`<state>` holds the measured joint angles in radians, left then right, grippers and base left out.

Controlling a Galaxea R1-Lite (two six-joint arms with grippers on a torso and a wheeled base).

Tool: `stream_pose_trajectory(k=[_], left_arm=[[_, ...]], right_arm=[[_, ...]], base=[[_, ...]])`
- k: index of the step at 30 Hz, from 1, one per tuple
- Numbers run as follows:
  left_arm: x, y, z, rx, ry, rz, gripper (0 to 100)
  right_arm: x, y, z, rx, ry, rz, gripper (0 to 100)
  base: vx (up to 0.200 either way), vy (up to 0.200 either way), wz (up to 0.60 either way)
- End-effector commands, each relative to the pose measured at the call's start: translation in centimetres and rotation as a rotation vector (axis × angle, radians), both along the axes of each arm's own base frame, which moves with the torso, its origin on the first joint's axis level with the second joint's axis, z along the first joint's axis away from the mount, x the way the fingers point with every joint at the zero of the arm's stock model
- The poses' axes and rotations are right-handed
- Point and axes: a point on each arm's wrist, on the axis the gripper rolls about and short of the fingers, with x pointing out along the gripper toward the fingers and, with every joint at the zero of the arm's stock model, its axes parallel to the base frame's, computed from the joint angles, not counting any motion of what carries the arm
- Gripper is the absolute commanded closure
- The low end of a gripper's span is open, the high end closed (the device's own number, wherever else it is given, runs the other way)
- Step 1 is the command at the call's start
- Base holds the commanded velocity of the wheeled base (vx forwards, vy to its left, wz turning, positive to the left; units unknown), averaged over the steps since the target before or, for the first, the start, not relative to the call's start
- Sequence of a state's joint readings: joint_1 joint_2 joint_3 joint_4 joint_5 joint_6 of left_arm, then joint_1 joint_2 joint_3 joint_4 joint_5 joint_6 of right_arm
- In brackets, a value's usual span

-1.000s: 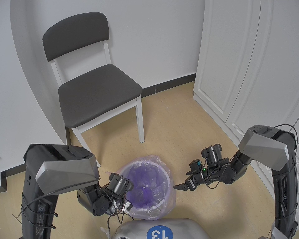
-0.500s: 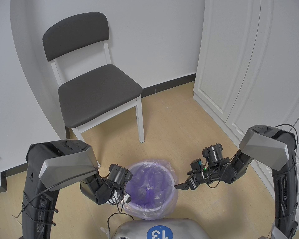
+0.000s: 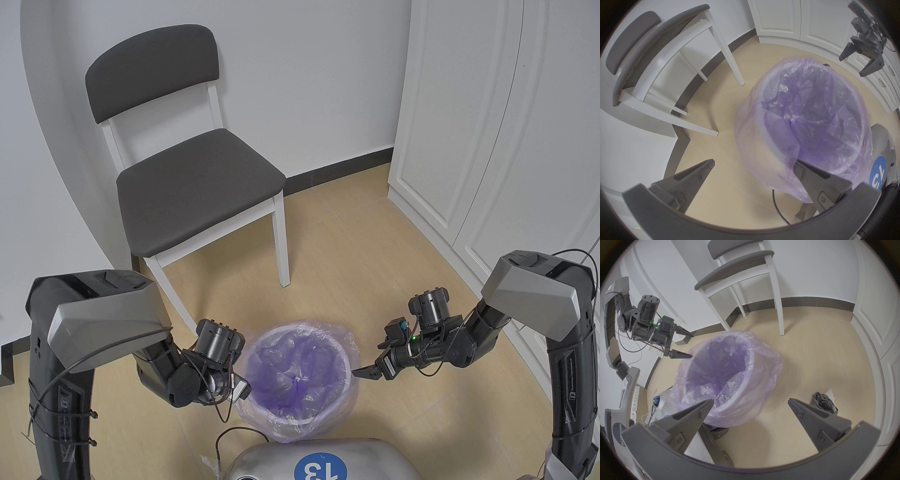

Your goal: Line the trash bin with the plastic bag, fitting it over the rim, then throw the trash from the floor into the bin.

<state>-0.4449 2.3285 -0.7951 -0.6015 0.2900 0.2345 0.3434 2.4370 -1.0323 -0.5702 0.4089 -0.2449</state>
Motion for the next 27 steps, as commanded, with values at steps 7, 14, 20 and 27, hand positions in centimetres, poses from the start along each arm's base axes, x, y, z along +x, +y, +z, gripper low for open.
stream_pose_trajectory(k=[7, 14, 20, 27], left_arm=[[0.2, 2.2, 0.2, -0.072, 0.007, 0.017, 0], [0.7, 3.1, -1.8, -0.06, 0.035, 0.006, 0], [3.1, 2.9, -3.2, -0.044, 0.034, -0.009, 0], [5.7, 1.9, -2.8, -0.037, 0.028, -0.027, 0]], right_arm=[[0.4, -1.3, -0.1, 0.005, 0.01, -0.041, 0], [0.5, -1.1, 0.0, 0.002, -0.001, -0.042, 0], [1.4, -1.6, -0.1, -0.034, -0.038, -0.106, 0], [3.5, -2.0, 0.5, -0.042, -0.075, -0.125, 0]], base=[[0.0, 0.0, 0.0], [0.0, 0.0, 0.0], [0.0, 0.0, 0.0], [0.0, 0.0, 0.0]])
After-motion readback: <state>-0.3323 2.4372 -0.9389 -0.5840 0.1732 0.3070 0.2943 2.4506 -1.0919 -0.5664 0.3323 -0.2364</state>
